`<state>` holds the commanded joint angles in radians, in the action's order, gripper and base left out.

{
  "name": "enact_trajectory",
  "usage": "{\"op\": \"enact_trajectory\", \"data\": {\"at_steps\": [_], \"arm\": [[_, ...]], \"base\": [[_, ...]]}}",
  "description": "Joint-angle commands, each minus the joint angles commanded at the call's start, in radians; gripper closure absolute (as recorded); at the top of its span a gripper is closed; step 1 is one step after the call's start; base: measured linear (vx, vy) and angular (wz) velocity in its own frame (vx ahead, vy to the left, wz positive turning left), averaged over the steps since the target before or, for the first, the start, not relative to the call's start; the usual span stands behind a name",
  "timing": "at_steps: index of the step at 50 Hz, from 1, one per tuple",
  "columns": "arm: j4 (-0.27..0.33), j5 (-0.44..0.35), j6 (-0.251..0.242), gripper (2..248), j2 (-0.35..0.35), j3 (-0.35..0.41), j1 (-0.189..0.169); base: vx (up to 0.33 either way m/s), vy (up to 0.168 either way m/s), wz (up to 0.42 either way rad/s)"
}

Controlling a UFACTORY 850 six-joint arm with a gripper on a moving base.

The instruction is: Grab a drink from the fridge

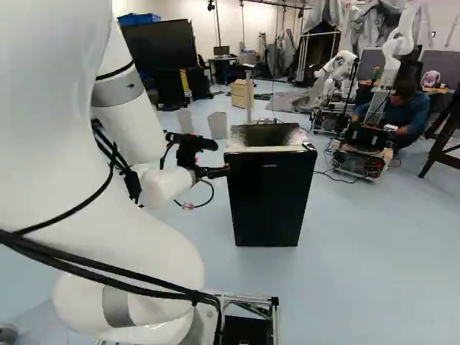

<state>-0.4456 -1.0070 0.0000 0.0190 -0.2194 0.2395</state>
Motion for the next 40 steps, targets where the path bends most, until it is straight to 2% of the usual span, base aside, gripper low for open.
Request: {"op": "enact_trajectory", "data": {"at_steps": [40], "arm": [[-0.316,-0.202,0.0,3,-0.221,-0.111,0.14]], "base": [[0.0,0.0,0.0]]}}
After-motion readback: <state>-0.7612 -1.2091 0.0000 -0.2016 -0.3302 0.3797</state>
